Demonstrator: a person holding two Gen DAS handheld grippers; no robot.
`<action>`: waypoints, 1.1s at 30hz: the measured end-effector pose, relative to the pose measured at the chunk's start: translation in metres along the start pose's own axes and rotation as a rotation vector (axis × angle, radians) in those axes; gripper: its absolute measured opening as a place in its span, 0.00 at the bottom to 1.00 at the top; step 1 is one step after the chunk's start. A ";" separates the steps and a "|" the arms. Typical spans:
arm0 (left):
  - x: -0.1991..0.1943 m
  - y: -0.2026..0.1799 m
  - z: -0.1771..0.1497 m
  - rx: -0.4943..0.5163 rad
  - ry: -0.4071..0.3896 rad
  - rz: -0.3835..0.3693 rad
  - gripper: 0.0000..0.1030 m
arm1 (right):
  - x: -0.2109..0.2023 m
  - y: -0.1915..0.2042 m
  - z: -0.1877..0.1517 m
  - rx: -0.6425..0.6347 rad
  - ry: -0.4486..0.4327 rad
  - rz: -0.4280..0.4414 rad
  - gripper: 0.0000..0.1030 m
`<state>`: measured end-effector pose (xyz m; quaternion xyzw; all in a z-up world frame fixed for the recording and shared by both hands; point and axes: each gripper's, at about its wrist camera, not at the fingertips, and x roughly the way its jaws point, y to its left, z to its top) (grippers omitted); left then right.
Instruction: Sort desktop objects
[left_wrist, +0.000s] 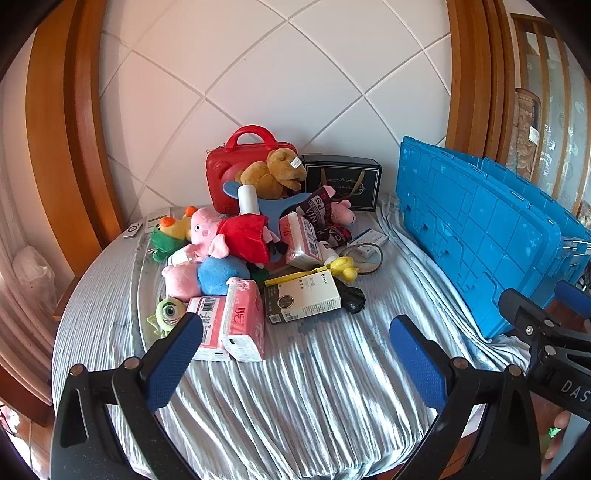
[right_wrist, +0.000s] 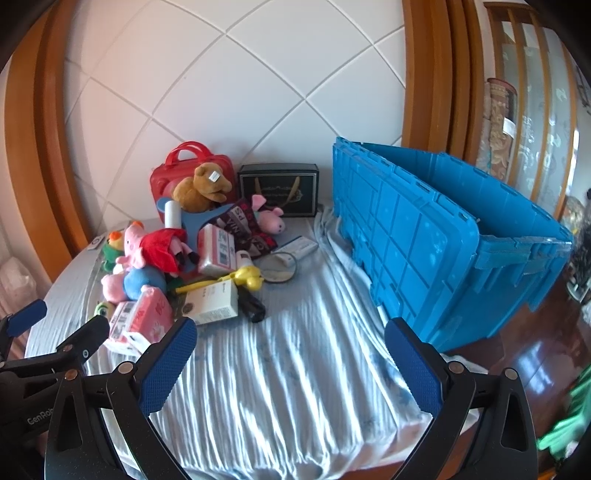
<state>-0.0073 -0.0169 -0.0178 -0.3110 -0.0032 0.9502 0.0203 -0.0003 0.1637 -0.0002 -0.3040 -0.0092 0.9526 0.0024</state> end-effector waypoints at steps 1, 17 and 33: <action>0.000 0.000 -0.001 -0.002 0.003 -0.006 1.00 | 0.000 0.000 0.000 -0.001 0.001 0.000 1.00; 0.001 -0.003 -0.002 0.001 0.020 -0.015 1.00 | -0.001 -0.005 -0.003 0.004 0.010 -0.001 1.00; 0.002 -0.013 -0.001 0.032 0.023 -0.049 1.00 | -0.007 -0.017 -0.004 0.022 0.012 -0.042 1.00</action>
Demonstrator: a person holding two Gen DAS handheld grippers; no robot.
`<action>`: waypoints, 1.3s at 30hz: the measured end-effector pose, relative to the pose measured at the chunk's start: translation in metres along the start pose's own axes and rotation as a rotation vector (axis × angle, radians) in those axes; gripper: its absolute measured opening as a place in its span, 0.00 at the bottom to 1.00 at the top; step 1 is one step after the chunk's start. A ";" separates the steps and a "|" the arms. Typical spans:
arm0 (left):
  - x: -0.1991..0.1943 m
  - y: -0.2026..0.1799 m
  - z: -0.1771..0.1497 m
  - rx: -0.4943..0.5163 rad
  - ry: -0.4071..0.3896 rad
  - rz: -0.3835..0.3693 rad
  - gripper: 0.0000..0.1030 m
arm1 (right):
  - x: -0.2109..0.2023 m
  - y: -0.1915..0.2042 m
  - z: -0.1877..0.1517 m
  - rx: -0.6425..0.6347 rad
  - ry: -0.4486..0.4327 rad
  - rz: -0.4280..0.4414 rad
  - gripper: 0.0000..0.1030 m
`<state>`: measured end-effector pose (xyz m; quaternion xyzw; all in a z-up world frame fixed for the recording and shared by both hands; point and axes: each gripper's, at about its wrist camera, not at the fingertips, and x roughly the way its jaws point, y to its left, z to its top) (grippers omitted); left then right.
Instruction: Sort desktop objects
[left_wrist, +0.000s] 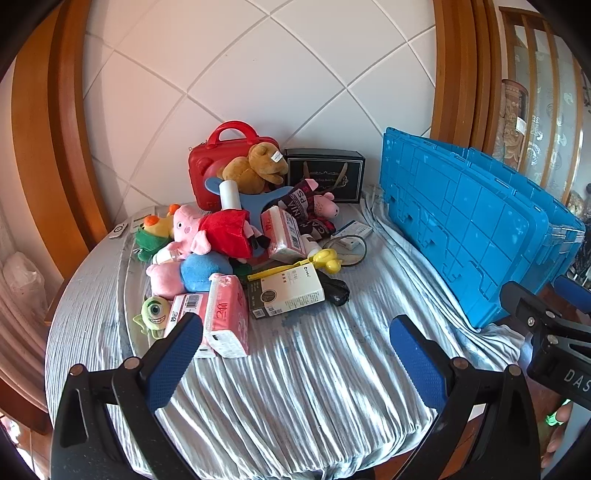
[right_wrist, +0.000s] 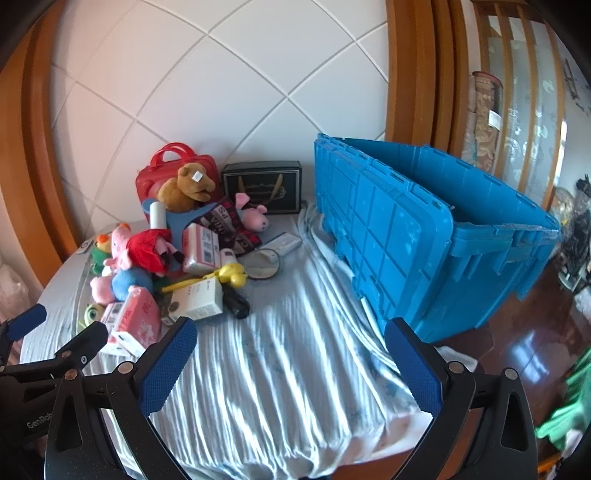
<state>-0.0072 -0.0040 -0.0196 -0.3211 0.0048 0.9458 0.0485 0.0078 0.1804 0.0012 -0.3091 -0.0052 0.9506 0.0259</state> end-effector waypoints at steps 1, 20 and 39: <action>0.000 -0.001 0.000 0.002 0.000 -0.002 1.00 | -0.001 0.000 0.000 0.001 0.000 -0.003 1.00; 0.042 0.015 0.000 -0.059 0.073 0.051 1.00 | 0.058 0.004 0.013 -0.078 0.063 0.102 1.00; 0.171 0.161 -0.036 -0.315 0.390 0.402 1.00 | 0.287 0.065 0.021 -0.339 0.396 0.371 1.00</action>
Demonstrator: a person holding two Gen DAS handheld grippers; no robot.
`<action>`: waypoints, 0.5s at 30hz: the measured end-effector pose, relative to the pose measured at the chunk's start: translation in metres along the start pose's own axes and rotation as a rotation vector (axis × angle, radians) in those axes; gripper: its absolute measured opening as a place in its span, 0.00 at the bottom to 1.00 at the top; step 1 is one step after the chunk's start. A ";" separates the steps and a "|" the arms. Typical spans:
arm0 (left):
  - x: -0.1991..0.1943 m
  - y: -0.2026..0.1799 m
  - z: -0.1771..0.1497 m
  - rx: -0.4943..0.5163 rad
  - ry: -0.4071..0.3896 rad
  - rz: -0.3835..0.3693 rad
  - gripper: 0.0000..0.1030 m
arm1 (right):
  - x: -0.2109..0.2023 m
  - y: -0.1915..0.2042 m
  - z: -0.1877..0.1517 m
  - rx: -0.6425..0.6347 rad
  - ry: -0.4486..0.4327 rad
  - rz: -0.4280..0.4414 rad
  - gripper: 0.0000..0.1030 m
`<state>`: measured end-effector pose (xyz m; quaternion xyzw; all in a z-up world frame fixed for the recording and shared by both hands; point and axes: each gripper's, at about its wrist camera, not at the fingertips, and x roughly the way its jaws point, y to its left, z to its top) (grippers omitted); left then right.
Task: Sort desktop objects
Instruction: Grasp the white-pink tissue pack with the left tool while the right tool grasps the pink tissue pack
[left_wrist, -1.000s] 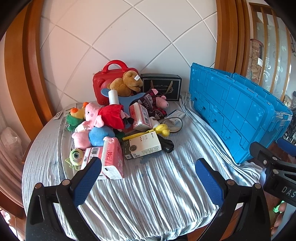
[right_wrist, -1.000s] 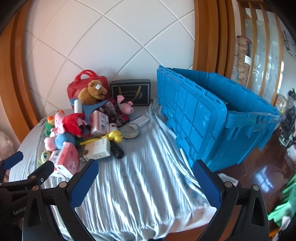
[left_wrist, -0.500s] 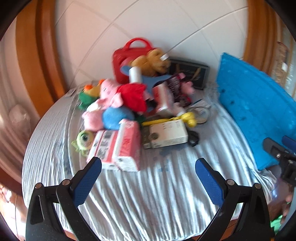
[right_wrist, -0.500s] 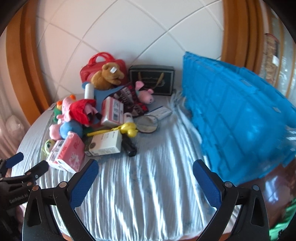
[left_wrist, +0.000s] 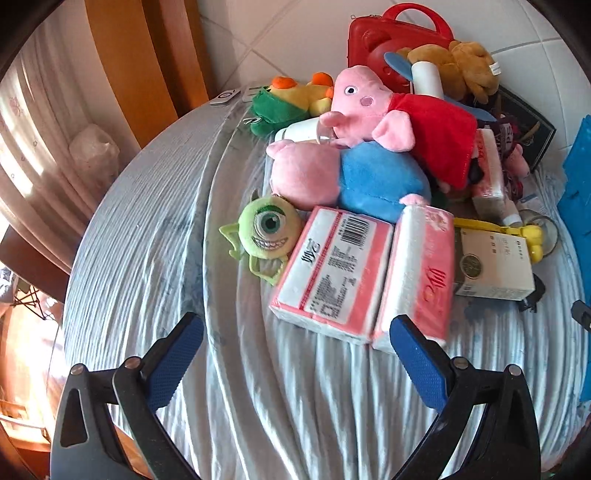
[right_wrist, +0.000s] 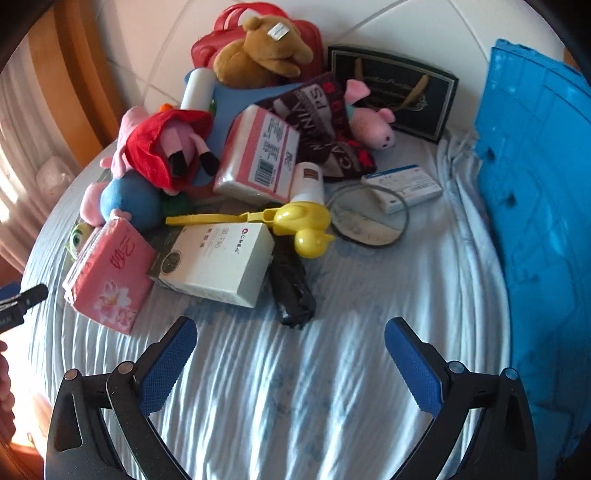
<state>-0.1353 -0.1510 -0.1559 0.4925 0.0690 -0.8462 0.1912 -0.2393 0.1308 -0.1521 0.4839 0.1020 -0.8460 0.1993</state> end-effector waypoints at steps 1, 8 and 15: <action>0.010 0.001 0.006 0.021 0.005 0.020 1.00 | 0.004 0.002 0.002 0.007 0.010 0.003 1.00; 0.078 -0.007 0.028 0.139 0.107 -0.096 0.94 | 0.010 0.039 0.016 0.072 0.035 0.062 1.00; 0.091 -0.044 0.026 0.207 0.138 -0.292 0.94 | 0.027 0.096 0.024 0.094 0.064 0.082 1.00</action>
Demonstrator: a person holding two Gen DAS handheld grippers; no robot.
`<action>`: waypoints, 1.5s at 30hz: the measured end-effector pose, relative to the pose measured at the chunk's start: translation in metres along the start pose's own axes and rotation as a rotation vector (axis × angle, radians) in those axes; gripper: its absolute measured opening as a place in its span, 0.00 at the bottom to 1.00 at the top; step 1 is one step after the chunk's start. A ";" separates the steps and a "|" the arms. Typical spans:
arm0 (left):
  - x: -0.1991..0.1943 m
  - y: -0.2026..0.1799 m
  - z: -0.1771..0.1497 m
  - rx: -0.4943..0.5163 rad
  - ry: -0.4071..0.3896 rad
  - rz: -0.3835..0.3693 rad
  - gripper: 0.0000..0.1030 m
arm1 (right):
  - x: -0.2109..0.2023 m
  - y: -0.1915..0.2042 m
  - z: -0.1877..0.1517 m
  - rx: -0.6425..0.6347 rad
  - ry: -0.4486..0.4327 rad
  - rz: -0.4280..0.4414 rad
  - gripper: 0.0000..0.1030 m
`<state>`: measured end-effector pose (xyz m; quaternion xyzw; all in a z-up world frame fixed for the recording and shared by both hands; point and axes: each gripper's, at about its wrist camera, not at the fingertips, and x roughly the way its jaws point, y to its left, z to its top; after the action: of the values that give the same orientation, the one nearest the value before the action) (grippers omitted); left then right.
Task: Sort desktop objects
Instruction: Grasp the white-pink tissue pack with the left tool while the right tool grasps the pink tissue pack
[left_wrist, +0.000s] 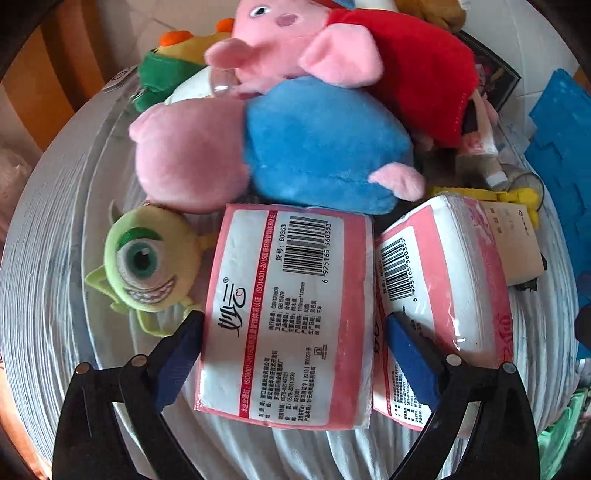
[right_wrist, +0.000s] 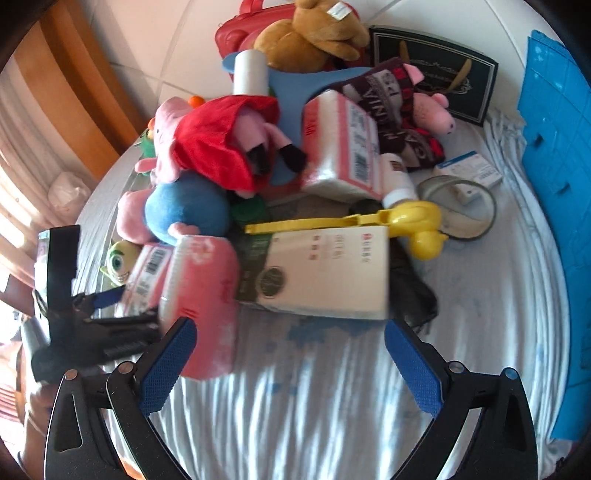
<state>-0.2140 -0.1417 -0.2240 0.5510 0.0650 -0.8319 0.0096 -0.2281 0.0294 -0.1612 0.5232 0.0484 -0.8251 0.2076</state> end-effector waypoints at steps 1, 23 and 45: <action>-0.001 -0.002 0.000 0.022 -0.001 -0.002 0.89 | 0.004 0.008 0.000 -0.002 0.006 -0.006 1.00; -0.025 0.042 -0.053 0.121 0.075 0.069 0.85 | 0.057 0.095 -0.026 -0.076 0.167 0.037 0.82; -0.045 0.033 -0.065 0.038 0.026 0.114 0.82 | 0.104 0.069 -0.019 -0.157 0.215 0.057 0.86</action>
<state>-0.1337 -0.1692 -0.2115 0.5648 0.0179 -0.8238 0.0455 -0.2227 -0.0581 -0.2524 0.5917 0.1200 -0.7519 0.2649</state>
